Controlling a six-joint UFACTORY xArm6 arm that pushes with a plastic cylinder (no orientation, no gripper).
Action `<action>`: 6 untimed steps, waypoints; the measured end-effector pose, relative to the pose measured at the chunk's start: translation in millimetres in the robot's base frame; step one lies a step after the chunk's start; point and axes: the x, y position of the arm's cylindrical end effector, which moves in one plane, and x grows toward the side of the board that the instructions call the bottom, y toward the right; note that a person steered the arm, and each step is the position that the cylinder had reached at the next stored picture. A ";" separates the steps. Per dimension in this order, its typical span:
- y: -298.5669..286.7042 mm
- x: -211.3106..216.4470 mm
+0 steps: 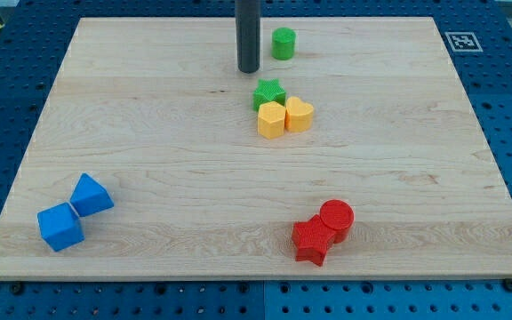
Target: Slide the green circle above the yellow heart
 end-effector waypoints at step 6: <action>24.2 -70.1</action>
